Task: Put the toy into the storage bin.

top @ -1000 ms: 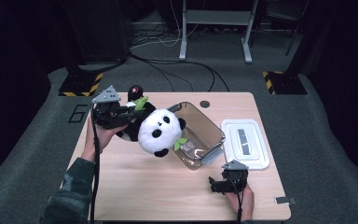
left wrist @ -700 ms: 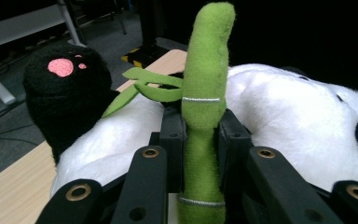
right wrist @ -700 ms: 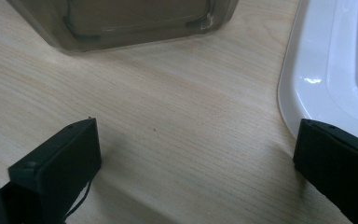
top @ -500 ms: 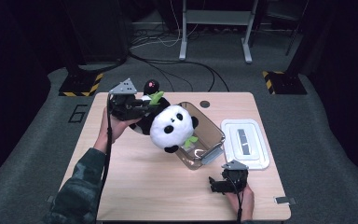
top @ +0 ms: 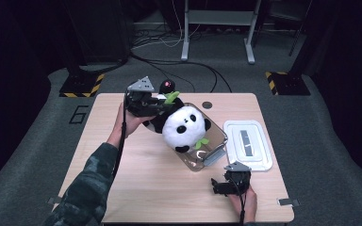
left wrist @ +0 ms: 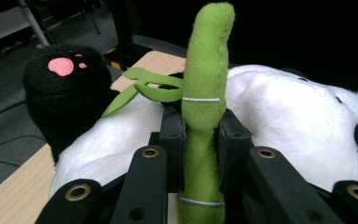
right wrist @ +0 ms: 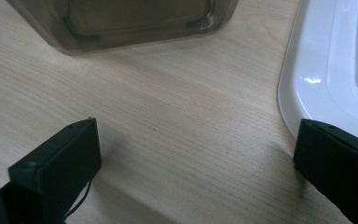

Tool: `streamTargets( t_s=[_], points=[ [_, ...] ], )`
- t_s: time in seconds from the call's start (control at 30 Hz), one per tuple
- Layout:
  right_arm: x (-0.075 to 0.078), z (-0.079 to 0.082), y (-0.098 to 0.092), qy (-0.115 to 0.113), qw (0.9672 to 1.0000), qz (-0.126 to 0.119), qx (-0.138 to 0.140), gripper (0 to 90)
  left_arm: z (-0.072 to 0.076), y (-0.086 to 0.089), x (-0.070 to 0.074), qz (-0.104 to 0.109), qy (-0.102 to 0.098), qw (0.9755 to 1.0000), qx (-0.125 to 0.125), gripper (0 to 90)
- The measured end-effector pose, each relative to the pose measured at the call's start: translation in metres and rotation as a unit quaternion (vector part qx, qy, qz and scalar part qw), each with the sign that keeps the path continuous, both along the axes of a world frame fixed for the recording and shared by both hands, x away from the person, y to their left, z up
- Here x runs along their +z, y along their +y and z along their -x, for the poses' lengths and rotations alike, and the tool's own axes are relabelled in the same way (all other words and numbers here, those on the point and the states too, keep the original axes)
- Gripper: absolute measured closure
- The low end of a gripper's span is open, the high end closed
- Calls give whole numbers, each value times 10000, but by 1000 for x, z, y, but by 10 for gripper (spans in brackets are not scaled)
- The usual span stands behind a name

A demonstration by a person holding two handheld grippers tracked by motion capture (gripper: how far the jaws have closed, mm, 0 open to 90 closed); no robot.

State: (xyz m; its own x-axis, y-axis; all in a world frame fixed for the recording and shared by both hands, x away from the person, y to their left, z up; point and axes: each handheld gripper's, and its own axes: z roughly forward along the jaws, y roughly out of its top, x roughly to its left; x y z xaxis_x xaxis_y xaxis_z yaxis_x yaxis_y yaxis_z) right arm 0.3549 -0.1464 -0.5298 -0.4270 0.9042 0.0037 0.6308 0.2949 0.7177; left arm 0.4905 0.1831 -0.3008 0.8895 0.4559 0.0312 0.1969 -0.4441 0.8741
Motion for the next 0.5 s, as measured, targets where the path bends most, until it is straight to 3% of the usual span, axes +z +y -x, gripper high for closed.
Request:
streamTargets(
  t_s=[0.5],
  points=[
    [0, 0, 0, 9, 10000, -7, -10, 0, -17, -30, -8, -111, 95, 9990, -417, 757]
  ],
)
